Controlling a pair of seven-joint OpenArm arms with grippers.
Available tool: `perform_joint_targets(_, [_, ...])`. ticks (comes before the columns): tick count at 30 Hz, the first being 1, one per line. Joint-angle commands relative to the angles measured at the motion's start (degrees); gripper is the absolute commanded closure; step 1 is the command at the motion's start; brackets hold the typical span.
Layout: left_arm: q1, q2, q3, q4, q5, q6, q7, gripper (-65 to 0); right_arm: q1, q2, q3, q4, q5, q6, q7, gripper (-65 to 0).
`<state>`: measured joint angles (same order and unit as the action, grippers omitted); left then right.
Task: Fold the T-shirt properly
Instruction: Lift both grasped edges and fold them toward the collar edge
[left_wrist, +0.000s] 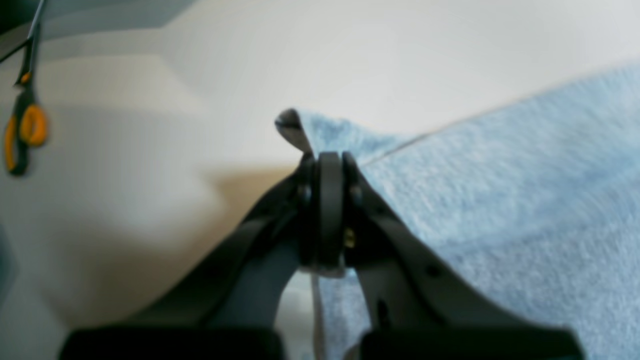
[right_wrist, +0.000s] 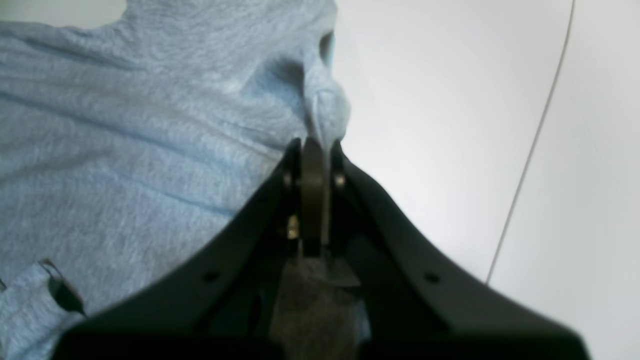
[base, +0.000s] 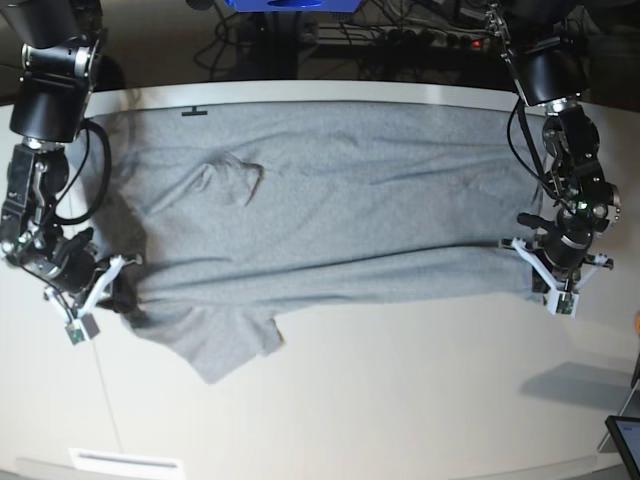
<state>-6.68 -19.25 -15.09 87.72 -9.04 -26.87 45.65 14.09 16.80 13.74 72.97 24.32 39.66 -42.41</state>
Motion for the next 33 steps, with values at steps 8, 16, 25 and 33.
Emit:
perform_joint_targets(8, [1.09, -1.63, -1.3, 2.96, 0.47, -2.09, -1.03, 0.0, 0.37, 0.92, 3.27, 1.54, 1.13, 0.34, -2.73, 0.0])
perform_joint_targets(16, [3.29, -1.63, -3.24, 4.01, 0.55, -2.18, -1.03, 0.0, 0.29, 0.92, 3.27, 1.54, 1.13, 0.34, -6.33, 0.0])
perform_joint_targets(25, [6.02, -2.34, -3.24, 4.19, 0.2, -2.18, -1.03, 0.0, -2.0, 0.83, 3.27, 5.84, 1.13, 0.34, -8.53, 0.0])
perform_joint_targets(33, [7.34, -2.25, -2.62, 4.28, 0.64, -2.18, -1.03, 0.0, -3.67, 0.65, 3.36, 6.37, 1.13, 0.34, -11.26, 0.0])
